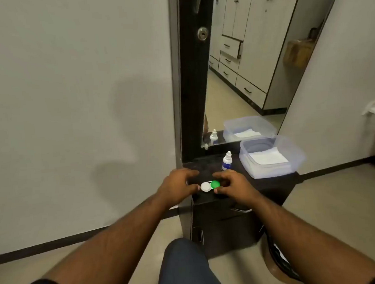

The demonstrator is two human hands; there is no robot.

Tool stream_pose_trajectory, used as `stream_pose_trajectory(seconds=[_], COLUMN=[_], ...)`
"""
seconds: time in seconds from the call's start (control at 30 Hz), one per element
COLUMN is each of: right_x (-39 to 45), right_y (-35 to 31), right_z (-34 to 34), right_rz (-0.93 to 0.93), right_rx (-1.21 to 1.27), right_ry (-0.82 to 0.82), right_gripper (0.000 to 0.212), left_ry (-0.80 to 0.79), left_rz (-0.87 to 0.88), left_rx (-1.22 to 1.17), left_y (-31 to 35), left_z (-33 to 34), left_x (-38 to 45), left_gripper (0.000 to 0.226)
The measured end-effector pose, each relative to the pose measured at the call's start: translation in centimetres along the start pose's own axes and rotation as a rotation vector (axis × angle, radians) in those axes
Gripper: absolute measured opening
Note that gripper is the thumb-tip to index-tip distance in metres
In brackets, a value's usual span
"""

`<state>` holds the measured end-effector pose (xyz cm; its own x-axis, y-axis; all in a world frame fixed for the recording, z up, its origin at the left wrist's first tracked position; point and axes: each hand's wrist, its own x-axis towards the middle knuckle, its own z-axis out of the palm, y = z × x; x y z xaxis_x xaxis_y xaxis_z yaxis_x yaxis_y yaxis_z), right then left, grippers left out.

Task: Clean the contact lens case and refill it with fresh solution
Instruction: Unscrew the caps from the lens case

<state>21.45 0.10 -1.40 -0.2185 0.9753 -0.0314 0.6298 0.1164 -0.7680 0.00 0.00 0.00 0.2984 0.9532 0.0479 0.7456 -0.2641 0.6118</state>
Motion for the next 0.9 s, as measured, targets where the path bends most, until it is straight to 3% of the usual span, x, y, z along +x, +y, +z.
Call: stream_pose_trajectory(seconds=[0.2,0.3,0.63,0.9], right_x=[1.8,2.0,2.9,3.0], right_y=[1.5,2.5,4.0,4.1], right_z=[0.4,0.9,1.6,1.2], right_rz=[-0.018,-0.054,-0.024,-0.032], right_rx=[-0.113,-0.084,0.017,0.022], right_ry=[-0.034,-0.012,0.035,0.021], right_gripper=[0.056,0.048,0.043,0.043], left_ry=[-0.134,-0.134,0.084,0.243], left_rz=[-0.039,-0.004,0.111,-0.018], left_rx=[0.148,0.192,0.082,-0.129], left_y=[-0.6,-0.8,-2.2,-1.1], left_z=[2.4,3.1,6.2,7.1], left_x=[2.0,2.9,2.2,1.0], left_gripper=[0.06,0.05,0.04,0.044])
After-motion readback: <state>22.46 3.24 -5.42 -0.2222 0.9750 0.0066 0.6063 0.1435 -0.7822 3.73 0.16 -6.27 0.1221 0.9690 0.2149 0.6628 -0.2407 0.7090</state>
